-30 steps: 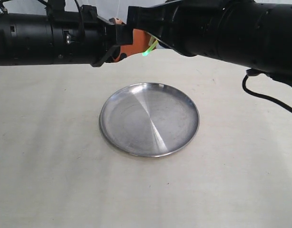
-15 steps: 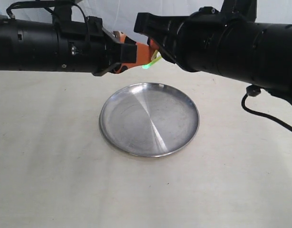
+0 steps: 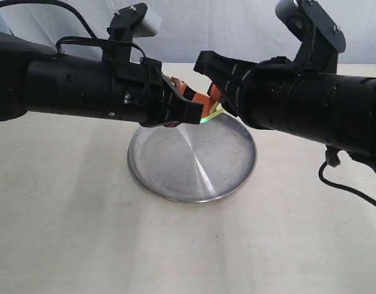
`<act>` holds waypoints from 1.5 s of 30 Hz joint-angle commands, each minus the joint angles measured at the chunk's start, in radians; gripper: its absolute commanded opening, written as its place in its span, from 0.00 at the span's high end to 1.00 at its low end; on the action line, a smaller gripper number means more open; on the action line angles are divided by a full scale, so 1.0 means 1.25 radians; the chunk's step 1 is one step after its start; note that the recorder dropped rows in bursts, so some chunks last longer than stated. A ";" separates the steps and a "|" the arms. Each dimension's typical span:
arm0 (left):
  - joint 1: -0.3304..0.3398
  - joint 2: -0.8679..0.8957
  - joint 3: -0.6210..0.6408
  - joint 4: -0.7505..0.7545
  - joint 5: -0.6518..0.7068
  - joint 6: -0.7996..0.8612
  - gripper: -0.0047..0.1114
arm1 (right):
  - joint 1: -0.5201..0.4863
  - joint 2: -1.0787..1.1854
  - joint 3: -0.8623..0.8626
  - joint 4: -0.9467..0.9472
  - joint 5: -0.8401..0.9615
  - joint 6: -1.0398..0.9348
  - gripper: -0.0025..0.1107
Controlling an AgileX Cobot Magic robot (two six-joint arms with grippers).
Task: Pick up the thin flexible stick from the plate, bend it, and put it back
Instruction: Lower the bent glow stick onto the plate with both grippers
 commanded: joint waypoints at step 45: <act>-0.155 -0.015 0.052 0.143 -0.284 0.044 0.96 | -0.012 0.006 0.156 -0.002 -0.087 0.618 0.99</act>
